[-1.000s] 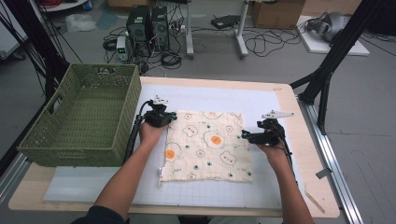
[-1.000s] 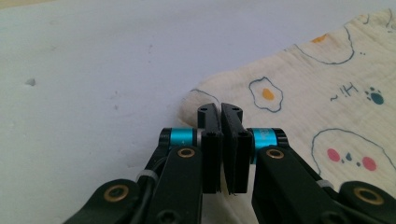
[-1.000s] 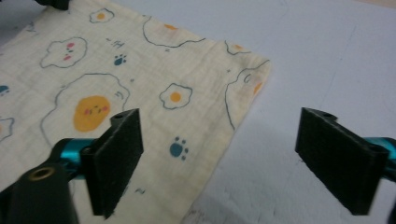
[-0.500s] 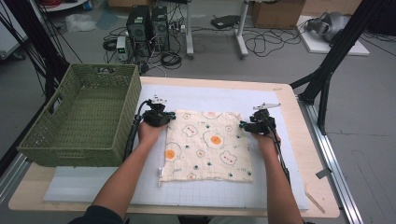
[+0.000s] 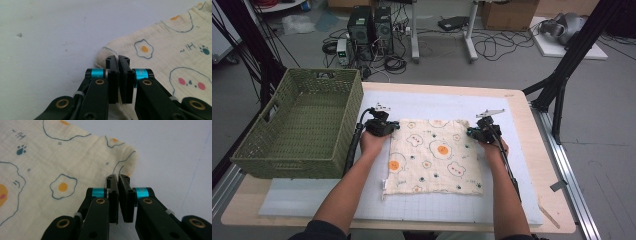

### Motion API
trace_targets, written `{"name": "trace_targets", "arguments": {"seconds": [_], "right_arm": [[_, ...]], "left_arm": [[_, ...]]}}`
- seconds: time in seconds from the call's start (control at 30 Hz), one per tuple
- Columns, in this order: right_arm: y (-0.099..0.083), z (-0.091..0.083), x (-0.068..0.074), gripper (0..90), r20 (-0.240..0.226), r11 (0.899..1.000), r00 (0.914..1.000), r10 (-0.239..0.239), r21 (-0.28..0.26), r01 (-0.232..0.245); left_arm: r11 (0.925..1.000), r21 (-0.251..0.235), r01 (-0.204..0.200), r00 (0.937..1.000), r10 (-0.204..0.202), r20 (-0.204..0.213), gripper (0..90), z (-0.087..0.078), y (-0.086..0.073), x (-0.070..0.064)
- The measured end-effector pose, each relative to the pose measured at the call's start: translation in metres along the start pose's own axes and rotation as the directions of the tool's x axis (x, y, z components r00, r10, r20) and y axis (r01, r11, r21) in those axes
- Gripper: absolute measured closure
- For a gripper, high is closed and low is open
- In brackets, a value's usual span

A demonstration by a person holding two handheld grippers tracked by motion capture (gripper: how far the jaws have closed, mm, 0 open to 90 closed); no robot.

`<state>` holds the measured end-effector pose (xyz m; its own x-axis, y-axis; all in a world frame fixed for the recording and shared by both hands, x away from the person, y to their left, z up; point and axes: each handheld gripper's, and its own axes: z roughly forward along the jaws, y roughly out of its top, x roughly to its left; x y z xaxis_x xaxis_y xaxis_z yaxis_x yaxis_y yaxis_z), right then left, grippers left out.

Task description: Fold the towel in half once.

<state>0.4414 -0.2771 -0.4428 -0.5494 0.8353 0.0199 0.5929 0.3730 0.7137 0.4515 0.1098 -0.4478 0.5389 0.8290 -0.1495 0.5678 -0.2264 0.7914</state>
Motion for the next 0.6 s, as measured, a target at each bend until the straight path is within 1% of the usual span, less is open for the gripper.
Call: {"name": "trace_targets", "arguments": {"seconds": [0.07, 0.1, 0.17, 0.23, 0.3, 0.33, 0.37, 0.4, 0.47, 0.5, 0.53, 0.57, 0.6], "right_arm": [[0.001, -0.001, 0.002, 87.9, 0.011, 1.000, 0.9999, 0.005, 0.008, -0.005], [0.001, -0.001, 0.003, 88.0, 0.026, 1.000, 0.9996, -0.009, 0.009, 0.008], [0.002, -0.001, 0.005, 88.1, 0.052, 1.000, 0.9985, -0.016, -0.001, 0.016], [0.003, -0.004, 0.005, 88.2, 0.073, 1.000, 0.9973, -0.005, -0.029, 0.007], [0.005, -0.008, 0.005, 88.2, 0.091, 0.998, 0.9958, 0.006, -0.071, 0.000], [0.006, -0.011, 0.004, 88.2, 0.097, 0.996, 0.9953, 0.004, -0.094, 0.005], [0.006, -0.011, 0.004, 88.2, 0.097, 0.996, 0.9953, 0.004, -0.094, 0.005], [0.008, -0.015, 0.004, 88.2, 0.095, 0.993, 0.9954, 0.013, -0.122, -0.001], [0.008, -0.018, 0.004, 88.2, 0.094, 0.991, 0.9955, 0.010, -0.136, 0.003], [0.009, -0.020, 0.005, 88.2, 0.087, 0.990, 0.9961, 0.016, -0.138, -0.004], [0.009, -0.022, 0.006, 88.2, 0.081, 0.990, 0.9967, 0.011, -0.141, 0.000], [0.009, -0.024, 0.007, 88.2, 0.075, 0.990, 0.9971, 0.009, -0.144, 0.002], [0.008, -0.027, 0.009, 88.2, 0.069, 0.989, 0.9976, 0.000, -0.149, 0.010]], "left_arm": [[1.0000, 0.006, -0.006, 1.0000, 0.006, -0.005, 86.3, -0.001, 0.000, 0.000], [0.9999, 0.002, -0.010, 0.9999, 0.010, -0.009, 86.3, -0.002, 0.001, -0.001], [0.9998, -0.018, -0.011, 0.9997, 0.010, -0.021, 86.3, -0.004, 0.002, -0.001], [0.9977, -0.068, -0.002, 0.9996, 0.000, -0.030, 86.5, -0.009, 0.007, 0.000], [0.9924, -0.123, 0.000, 0.9993, -0.004, -0.036, 86.6, -0.015, 0.011, 0.001], [0.9890, -0.148, 0.006, 0.9993, -0.012, -0.036, 86.7, -0.018, 0.013, 0.001], [0.9890, -0.148, 0.006, 0.9993, -0.012, -0.036, 86.6, -0.018, 0.013, 0.001], [0.9838, -0.177, 0.025, 0.9995, -0.028, -0.016, 86.6, -0.023, 0.015, 0.002], [0.9835, -0.179, 0.022, 0.9997, -0.023, 0.000, 86.6, -0.026, 0.016, 0.002], [0.9839, -0.178, 0.020, 0.9998, -0.019, 0.012, 86.6, -0.028, 0.016, 0.001], [0.9852, -0.171, 0.011, 0.9997, -0.008, 0.023, 86.5, -0.031, 0.016, 0.000], [0.9860, -0.167, 0.002, 0.9996, 0.003, 0.028, 86.6, -0.033, 0.016, -0.001], [0.9860, -0.167, 0.002, 0.9996, 0.003, 0.028, 86.5, -0.033, 0.016, -0.001]]}}
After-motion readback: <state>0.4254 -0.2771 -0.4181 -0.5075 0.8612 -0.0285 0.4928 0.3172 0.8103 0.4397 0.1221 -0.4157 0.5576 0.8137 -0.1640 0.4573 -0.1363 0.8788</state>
